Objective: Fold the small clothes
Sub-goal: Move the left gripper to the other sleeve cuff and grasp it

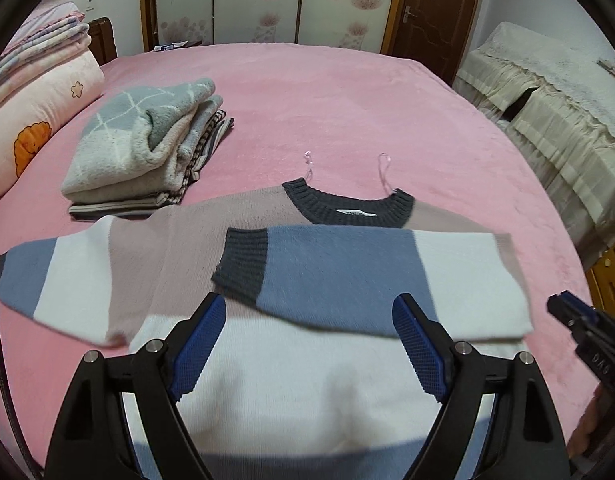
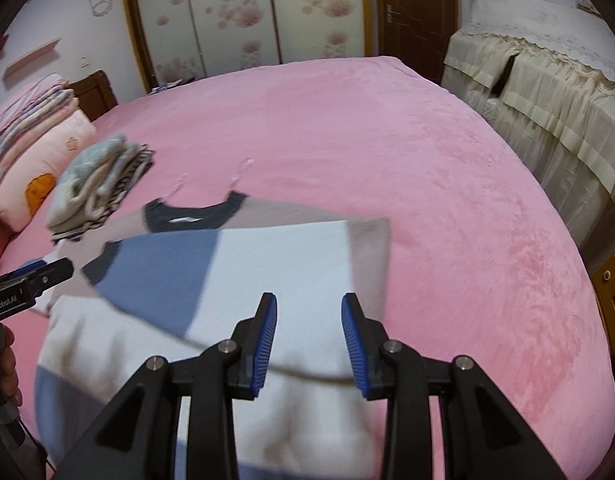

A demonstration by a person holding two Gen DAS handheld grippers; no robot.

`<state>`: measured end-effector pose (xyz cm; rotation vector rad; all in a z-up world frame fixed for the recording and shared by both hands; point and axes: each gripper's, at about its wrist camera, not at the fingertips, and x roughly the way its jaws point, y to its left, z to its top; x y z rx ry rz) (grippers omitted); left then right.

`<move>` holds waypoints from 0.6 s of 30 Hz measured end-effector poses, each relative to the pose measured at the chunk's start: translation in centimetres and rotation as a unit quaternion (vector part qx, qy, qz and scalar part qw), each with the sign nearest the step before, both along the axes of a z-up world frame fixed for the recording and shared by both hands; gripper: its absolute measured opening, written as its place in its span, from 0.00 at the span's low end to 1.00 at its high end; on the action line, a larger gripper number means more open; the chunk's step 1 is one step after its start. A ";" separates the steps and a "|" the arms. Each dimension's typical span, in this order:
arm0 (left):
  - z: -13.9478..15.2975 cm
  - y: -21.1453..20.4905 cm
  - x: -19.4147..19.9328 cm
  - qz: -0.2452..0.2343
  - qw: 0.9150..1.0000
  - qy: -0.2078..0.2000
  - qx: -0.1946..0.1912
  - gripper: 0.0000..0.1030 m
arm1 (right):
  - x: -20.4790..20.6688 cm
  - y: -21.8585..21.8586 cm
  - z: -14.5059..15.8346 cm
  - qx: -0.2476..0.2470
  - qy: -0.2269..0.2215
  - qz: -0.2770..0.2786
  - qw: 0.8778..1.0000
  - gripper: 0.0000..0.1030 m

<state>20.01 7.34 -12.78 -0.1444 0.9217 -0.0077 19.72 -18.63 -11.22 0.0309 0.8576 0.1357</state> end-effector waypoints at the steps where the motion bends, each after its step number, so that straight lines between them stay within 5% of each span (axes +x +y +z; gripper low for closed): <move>1: 0.4 0.0 -0.6 -0.001 1.000 -0.002 -0.001 0.82 | -0.7 0.4 0.3 0.003 -0.001 0.003 1.000 0.33; 18: 4.3 2.6 -10.9 -0.010 0.999 -0.019 -0.031 0.83 | -8.9 4.8 4.2 0.016 -0.008 0.031 0.999 0.33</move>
